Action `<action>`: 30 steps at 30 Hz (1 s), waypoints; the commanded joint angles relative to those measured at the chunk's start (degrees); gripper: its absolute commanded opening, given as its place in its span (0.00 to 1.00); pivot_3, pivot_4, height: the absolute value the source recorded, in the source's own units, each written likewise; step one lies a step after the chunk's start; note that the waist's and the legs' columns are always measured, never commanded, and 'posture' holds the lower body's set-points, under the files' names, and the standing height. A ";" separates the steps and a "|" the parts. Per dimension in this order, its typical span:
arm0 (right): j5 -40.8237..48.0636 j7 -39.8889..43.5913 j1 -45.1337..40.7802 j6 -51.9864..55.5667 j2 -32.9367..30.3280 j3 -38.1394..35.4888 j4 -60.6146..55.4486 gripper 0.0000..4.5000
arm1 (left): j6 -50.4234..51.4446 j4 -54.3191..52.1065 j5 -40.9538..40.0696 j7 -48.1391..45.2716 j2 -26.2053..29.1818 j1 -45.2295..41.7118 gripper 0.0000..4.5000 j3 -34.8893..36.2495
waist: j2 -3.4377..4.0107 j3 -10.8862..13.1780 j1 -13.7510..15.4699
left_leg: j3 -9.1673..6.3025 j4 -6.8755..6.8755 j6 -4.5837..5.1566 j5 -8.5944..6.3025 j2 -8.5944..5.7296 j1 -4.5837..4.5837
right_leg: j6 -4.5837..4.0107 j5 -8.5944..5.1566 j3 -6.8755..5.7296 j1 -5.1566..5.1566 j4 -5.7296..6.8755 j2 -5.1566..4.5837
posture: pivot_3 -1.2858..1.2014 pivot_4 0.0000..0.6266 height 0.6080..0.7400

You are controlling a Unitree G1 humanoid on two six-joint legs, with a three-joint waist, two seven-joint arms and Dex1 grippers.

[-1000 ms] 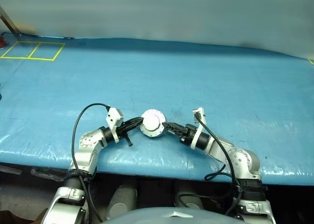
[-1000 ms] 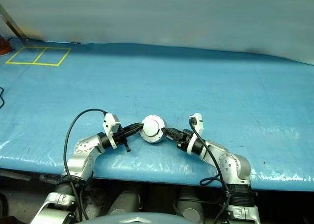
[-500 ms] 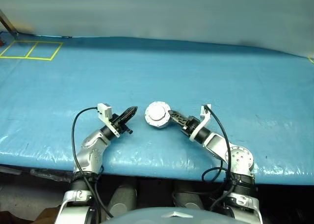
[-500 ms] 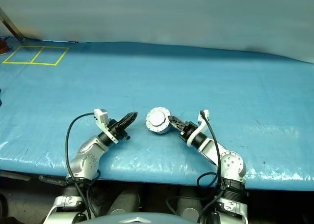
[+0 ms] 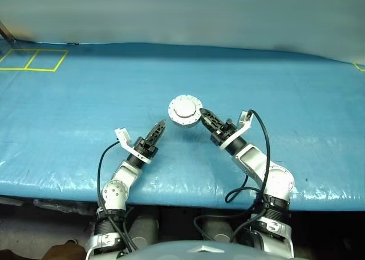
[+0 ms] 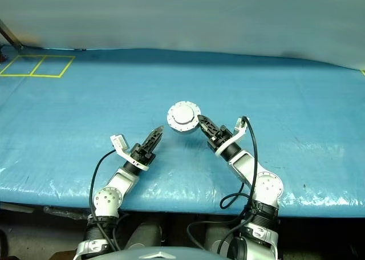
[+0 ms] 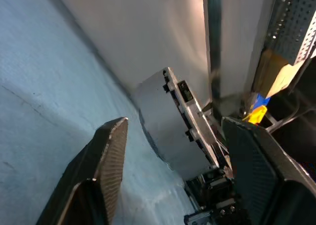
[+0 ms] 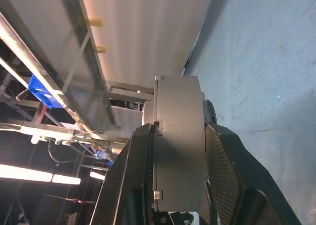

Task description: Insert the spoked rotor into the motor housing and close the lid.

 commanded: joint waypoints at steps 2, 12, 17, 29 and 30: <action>5.23 0.51 -1.49 -0.57 -0.17 1.95 -4.17 0.28 | 8.07 -2.81 -9.55 0.97 -2.14 -0.85 0.99 0.84 | 0.00 0.00 -0.01 | 0.00 0.01 0.00 0.00 -0.02 -0.02 | 0.01 0.00 0.00 0.00 -0.02 -0.01 | 0.52 0.24 1.00; 6.31 1.44 1.49 -0.27 -1.55 6.77 -7.17 0.28 | 11.65 -1.23 -11.58 1.36 -1.81 -3.51 0.99 0.34 | 0.00 0.00 0.06 | 0.02 0.00 0.00 0.00 0.00 -0.02 | -0.22 -0.12 0.01 -0.01 -0.02 0.01 | 0.52 0.24 1.00; 7.03 2.62 2.87 -0.19 -2.04 9.76 -9.67 0.28 | 11.02 2.05 -10.51 1.23 -1.74 -6.56 0.99 0.44 | 0.00 0.01 0.06 | 0.04 0.02 0.00 0.00 0.00 -0.03 | -0.29 -0.16 0.02 -0.01 -0.03 0.01 | 0.52 0.24 1.00; 5.63 2.68 3.95 -2.59 -3.41 12.92 -11.01 0.28 | 8.45 3.07 -6.27 -2.24 -2.20 -7.06 0.72 -0.22 | -0.01 0.01 0.10 | 0.03 0.01 0.00 0.00 0.00 -0.02 | -0.32 -0.17 0.02 -0.01 -0.04 0.01 | 0.52 0.24 1.00; 5.16 2.62 3.97 -2.93 -3.52 13.03 -11.08 0.28 | 8.45 3.08 -6.24 -2.18 -2.20 -6.98 0.64 -0.10 | -0.02 0.02 0.06 | 0.03 0.01 0.00 0.00 0.01 -0.02 | -0.32 -0.18 0.02 -0.01 -0.04 0.01 | 0.52 0.24 1.00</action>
